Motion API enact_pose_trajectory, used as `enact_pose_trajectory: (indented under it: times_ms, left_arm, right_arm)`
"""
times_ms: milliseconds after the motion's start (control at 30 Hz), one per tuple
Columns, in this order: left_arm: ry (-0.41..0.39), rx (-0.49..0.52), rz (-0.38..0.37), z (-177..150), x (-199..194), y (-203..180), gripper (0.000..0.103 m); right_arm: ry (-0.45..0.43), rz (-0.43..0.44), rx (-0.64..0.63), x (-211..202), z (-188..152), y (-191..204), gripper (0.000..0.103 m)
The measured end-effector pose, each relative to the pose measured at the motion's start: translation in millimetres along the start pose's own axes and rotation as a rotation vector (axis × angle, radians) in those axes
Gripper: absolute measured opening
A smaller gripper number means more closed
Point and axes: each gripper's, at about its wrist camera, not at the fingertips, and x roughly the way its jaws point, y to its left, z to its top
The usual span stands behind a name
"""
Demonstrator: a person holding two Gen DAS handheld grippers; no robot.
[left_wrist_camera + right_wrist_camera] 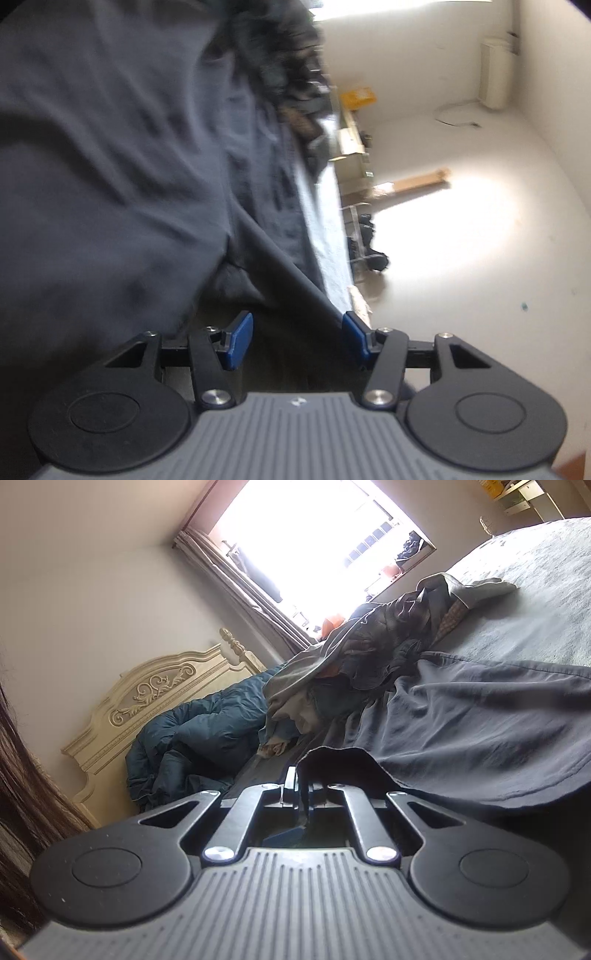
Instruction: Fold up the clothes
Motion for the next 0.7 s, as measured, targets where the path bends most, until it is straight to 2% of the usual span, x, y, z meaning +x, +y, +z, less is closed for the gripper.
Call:
enact_pose_trajectory:
  times_ms: [200, 300, 333, 367, 567, 700]
  left_arm:
    - [0.051, -0.086, 0.061, 15.5, 23.7, 3.4, 0.051]
    - [0.077, -0.129, 0.091, 23.3, 35.5, 5.1, 0.029]
    - [0.084, -0.134, 0.102, 24.5, 38.5, 6.0, 0.009]
    - [0.084, -0.128, 0.117, 23.7, 39.7, 6.7, 0.002]
    - [0.031, -0.037, 0.139, 17.0, 20.2, -3.2, 0.002]
    - [0.058, 0.022, 0.233, 7.9, 17.6, 5.5, 0.002]
  right_arm:
    - [0.027, 0.017, -0.053, -4.0, -12.9, 3.1, 0.003]
    - [0.059, 0.024, -0.096, -4.2, -22.9, 4.8, 0.003]
    - [0.070, 0.025, -0.111, -4.3, -26.3, 5.2, 0.003]
    - [0.081, 0.025, -0.124, -4.4, -29.8, 5.5, 0.003]
    - [0.107, -0.001, -0.167, -6.9, -36.1, 5.0, 0.003]
    - [0.147, 0.001, -0.216, -12.8, -36.0, 9.8, 0.003]
